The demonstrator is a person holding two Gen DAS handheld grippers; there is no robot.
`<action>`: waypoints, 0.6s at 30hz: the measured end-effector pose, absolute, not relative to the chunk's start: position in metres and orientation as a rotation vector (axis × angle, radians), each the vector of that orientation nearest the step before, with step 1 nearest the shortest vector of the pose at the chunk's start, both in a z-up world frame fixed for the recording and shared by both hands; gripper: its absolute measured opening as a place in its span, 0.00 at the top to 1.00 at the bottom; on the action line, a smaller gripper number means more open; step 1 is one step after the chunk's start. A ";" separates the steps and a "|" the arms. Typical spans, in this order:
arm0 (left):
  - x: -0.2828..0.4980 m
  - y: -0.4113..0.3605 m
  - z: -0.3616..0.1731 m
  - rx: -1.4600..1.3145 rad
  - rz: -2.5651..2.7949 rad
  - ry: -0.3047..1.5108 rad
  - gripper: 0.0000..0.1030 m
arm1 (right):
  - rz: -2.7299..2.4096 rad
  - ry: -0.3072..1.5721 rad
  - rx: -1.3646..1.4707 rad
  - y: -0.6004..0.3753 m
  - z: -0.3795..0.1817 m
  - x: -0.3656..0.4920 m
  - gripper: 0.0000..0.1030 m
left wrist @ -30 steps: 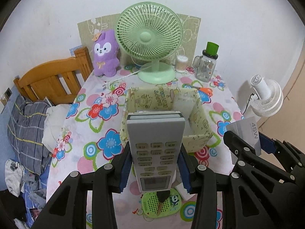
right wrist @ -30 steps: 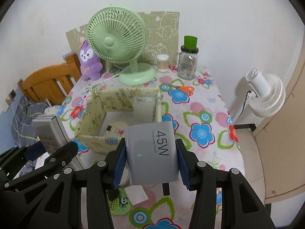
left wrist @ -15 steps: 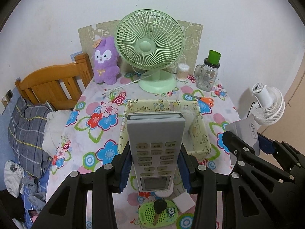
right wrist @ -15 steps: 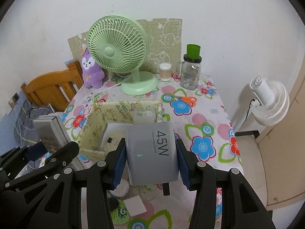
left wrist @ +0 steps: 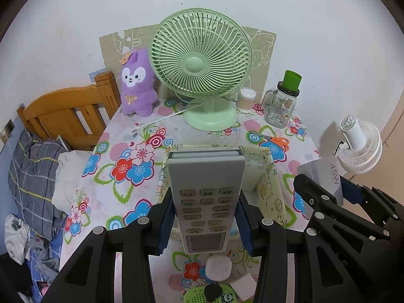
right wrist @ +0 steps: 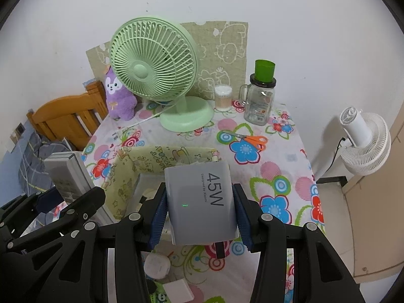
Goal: Organize rigid objects
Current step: 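Lift and carry the remote and charger over the fabric box with both tools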
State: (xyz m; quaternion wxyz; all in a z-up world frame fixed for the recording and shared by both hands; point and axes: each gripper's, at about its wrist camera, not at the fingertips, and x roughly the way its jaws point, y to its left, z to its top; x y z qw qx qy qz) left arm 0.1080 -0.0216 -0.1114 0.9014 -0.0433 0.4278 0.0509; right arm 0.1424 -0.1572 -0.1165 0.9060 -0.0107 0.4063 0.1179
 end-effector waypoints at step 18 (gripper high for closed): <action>0.147 -0.015 -0.141 -0.100 0.099 0.936 0.56 | 0.241 0.925 0.002 -0.150 -0.144 0.191 0.49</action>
